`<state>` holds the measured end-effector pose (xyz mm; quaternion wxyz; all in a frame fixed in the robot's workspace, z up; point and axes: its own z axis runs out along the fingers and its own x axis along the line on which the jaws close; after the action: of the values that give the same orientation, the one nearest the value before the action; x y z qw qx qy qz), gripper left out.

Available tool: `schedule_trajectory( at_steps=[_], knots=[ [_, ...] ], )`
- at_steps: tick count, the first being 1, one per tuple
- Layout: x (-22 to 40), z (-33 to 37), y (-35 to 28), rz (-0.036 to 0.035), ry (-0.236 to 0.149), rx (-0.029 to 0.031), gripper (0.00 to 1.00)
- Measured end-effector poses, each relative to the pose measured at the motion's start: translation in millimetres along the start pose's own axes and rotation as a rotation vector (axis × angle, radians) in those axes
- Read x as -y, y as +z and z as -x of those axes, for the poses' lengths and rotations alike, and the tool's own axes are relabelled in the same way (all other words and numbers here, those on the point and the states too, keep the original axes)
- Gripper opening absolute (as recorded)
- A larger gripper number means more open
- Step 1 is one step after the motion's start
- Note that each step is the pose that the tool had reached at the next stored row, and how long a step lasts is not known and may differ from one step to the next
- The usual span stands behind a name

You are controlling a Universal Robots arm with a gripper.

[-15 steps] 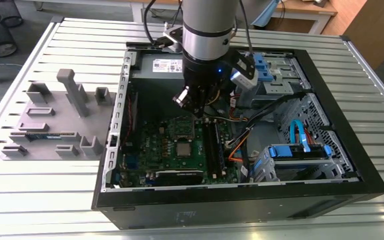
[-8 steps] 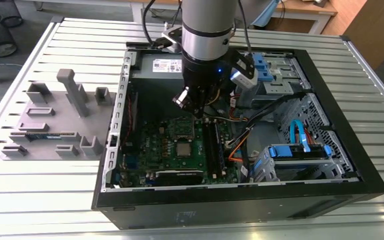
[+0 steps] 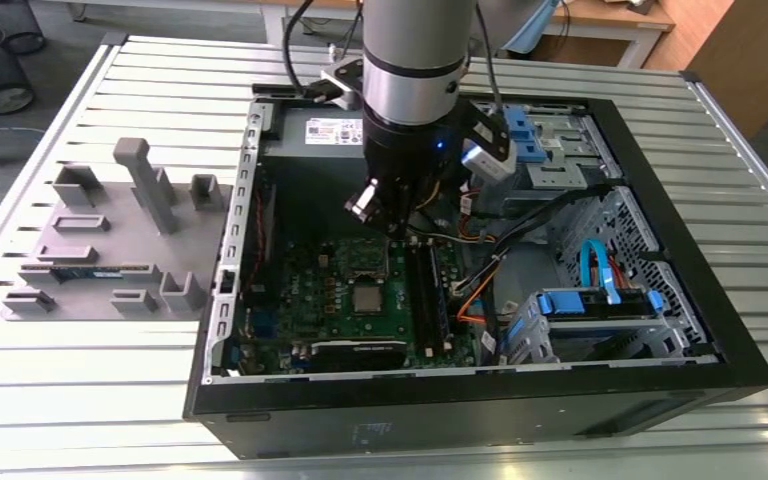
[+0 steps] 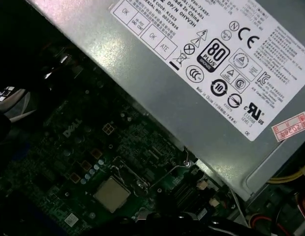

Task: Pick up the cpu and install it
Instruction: 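Close the cpu cover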

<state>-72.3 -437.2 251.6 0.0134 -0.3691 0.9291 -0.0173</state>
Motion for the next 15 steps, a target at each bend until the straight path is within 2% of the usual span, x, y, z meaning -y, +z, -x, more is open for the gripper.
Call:
schedule_trajectory(
  at_steps=[13,15],
  knots=[
    [21.4,-21.5,0.7,-0.0002,-0.005,0.0,0.11],
    [21.8,-21.9,0.7,-0.0004,-0.005,-0.0002,0.11]
  ],
)
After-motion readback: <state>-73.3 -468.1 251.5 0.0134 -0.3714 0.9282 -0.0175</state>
